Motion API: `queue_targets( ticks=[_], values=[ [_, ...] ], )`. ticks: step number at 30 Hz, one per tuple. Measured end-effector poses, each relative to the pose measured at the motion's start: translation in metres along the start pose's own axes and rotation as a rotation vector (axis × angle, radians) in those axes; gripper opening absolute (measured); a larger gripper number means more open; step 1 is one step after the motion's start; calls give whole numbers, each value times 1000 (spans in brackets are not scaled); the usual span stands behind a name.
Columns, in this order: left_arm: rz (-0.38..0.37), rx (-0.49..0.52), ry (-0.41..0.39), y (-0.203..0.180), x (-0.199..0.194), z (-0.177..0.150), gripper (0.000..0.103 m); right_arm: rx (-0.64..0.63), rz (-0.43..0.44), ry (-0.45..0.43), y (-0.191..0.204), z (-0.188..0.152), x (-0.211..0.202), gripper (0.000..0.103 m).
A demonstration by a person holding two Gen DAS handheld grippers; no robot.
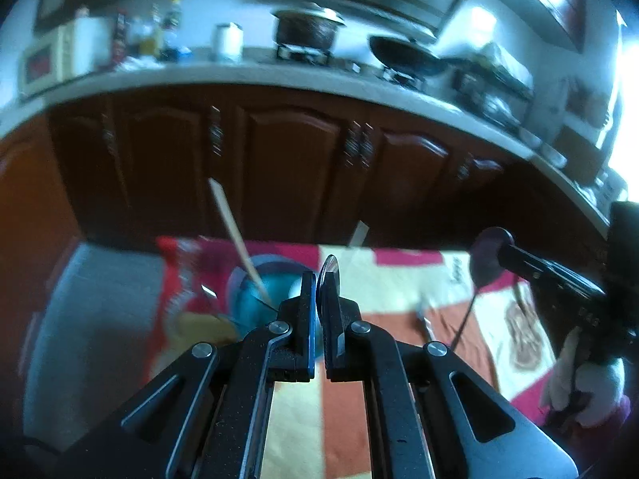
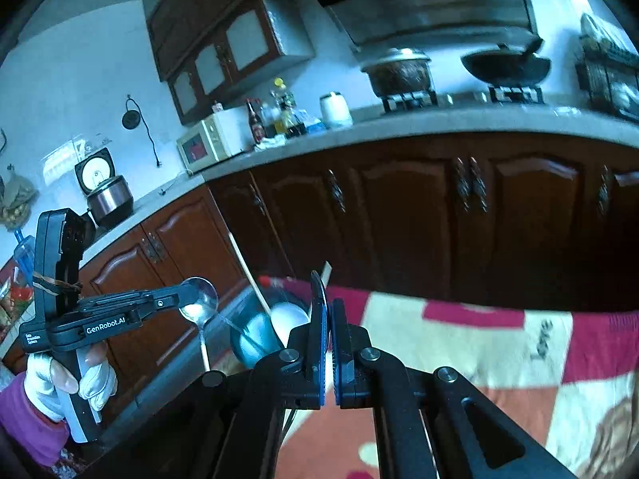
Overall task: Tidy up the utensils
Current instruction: 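Lift both spoons and carry them with both tools to the holder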
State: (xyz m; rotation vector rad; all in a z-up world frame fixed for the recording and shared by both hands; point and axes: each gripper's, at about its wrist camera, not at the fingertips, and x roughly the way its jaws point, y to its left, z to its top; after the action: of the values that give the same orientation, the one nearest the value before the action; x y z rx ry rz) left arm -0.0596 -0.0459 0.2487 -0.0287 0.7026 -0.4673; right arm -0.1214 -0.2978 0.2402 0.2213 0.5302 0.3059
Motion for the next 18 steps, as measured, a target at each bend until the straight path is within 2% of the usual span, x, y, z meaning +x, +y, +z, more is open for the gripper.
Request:
queue_targets(
  ticks=[9,13,18],
  values=[
    [193,-4,-101,34,10,15,2,-25,-54,-53,36,28,51,2],
    [249,-12,-129,44,23,19,2,-75,-111,-73,48,30,71,2],
    [342,47,-167,41,44,18,2,-113,-150,-85,56,25,93,2]
  ],
)
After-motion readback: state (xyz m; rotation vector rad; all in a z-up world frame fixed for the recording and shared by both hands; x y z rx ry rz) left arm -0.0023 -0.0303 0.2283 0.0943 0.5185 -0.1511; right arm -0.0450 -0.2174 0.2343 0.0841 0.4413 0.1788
